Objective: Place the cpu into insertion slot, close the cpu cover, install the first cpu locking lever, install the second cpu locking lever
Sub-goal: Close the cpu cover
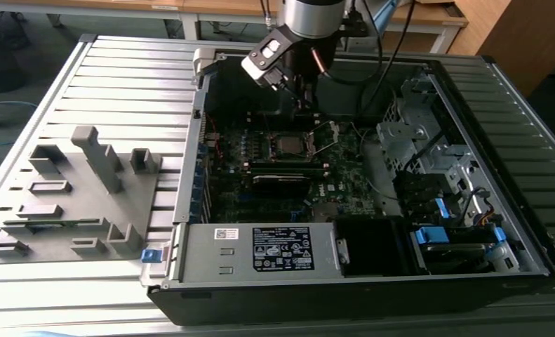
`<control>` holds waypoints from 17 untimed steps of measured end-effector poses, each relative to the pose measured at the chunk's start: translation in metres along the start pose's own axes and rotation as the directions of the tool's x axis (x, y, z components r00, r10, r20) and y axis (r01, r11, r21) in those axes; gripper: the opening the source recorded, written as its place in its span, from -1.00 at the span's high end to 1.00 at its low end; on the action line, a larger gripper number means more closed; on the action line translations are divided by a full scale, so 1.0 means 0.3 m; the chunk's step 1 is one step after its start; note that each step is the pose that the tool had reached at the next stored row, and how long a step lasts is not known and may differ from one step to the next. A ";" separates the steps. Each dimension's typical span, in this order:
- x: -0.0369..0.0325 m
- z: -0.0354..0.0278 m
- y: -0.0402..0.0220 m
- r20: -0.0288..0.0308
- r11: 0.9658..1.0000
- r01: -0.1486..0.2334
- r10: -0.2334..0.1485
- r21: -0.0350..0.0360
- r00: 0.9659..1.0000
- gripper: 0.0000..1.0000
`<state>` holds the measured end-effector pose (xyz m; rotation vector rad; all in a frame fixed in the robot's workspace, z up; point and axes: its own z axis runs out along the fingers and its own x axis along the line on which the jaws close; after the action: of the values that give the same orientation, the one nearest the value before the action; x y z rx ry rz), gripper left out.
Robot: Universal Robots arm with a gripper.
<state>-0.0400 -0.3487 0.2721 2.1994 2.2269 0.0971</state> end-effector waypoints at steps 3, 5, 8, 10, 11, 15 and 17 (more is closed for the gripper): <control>0.000 0.001 0.020 0.000 1.000 0.000 0.000 0.000 1.000 0.79; -0.001 0.002 0.037 0.000 1.000 0.000 0.000 0.000 1.000 0.79; -0.002 0.006 0.107 0.000 1.000 0.000 0.000 0.000 1.000 0.79; -0.002 0.007 0.129 0.000 1.000 0.000 0.000 0.000 1.000 0.79; -0.002 0.007 0.138 0.000 1.000 0.000 0.000 0.000 1.000 0.79; -0.002 0.009 0.177 0.000 1.000 0.000 0.000 0.000 1.000 0.79; -0.003 0.010 0.196 0.000 1.000 0.000 0.000 0.000 1.000 0.79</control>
<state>0.0190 -0.3487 0.2720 2.1994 2.2269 0.0975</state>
